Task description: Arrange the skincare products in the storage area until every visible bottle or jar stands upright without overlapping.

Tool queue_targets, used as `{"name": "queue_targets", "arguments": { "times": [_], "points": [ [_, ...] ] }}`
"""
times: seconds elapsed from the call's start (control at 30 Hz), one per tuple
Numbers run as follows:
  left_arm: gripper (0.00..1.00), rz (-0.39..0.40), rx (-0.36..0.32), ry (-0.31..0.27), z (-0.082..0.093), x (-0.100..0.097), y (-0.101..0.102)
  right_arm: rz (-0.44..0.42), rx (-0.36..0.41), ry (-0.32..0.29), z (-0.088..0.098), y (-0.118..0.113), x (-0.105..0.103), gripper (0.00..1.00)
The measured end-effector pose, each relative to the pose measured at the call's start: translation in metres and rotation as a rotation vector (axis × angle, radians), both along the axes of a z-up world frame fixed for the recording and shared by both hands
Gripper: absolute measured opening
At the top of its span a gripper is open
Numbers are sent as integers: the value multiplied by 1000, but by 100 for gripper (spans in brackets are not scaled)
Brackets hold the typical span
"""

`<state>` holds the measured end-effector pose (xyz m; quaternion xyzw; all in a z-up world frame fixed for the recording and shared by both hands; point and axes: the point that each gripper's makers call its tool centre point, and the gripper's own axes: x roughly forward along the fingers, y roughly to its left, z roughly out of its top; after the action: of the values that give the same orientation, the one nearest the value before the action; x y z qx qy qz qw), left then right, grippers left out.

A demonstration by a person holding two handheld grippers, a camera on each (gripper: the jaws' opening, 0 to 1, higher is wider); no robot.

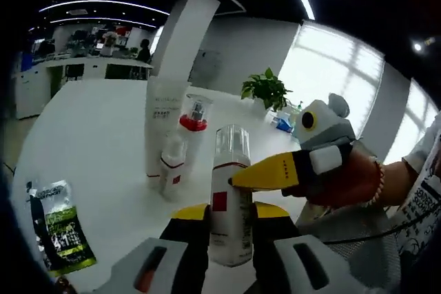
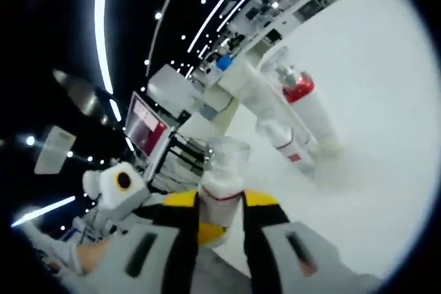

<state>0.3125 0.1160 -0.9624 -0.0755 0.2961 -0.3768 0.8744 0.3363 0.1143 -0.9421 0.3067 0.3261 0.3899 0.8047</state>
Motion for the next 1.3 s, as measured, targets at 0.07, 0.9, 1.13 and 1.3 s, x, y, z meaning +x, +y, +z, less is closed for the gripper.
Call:
{"name": "queue_targets", "arguments": {
  "times": [0.07,0.9,1.13,1.3],
  "points": [
    [22,2,36,-5,-4,0,0,-5,-20,3,-4,-1,0,23],
    [23,-113,102,-84,-4,-11,-8,-26,-101,-39,-4,-11,-1,22],
    [27,-109,-14,-17,2,-13,-12,0,-84,-61,0,-8,-3,18],
    [26,-96,-40,-10,5,-12,-12,7,-73,-82,4,-7,-3,18]
  ]
}}
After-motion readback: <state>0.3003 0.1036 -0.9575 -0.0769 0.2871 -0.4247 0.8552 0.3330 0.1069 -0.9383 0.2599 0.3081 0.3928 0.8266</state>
